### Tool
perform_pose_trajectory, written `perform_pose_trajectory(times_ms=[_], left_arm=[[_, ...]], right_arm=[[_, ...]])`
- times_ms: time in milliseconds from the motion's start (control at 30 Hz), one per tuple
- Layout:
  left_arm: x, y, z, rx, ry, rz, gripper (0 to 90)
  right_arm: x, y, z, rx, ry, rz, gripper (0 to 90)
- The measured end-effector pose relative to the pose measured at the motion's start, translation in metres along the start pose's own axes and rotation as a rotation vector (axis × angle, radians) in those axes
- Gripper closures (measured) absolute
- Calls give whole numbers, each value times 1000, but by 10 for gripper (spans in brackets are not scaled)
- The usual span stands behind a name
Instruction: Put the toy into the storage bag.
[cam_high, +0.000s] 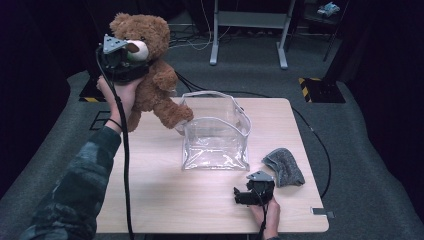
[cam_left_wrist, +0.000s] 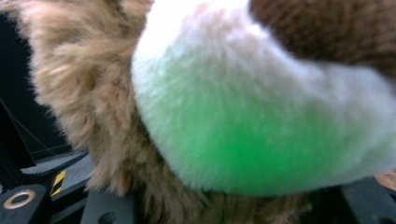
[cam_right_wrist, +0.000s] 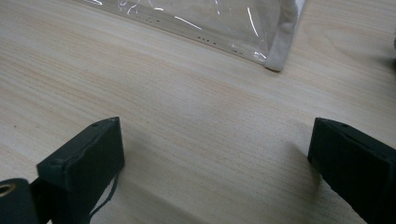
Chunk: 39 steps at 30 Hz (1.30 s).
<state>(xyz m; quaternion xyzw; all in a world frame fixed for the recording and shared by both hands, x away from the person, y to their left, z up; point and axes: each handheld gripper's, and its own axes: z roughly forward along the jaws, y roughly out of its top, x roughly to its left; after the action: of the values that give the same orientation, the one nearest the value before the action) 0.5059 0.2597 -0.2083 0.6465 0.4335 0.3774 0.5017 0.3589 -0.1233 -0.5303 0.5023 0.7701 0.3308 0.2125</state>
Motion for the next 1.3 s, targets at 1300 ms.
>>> perform_pose_trajectory(times_ms=[1300], left_arm=[[-96,-1,89,-119,-115,13,445]], right_arm=[[0,0,-1,4,6,-4,28]])
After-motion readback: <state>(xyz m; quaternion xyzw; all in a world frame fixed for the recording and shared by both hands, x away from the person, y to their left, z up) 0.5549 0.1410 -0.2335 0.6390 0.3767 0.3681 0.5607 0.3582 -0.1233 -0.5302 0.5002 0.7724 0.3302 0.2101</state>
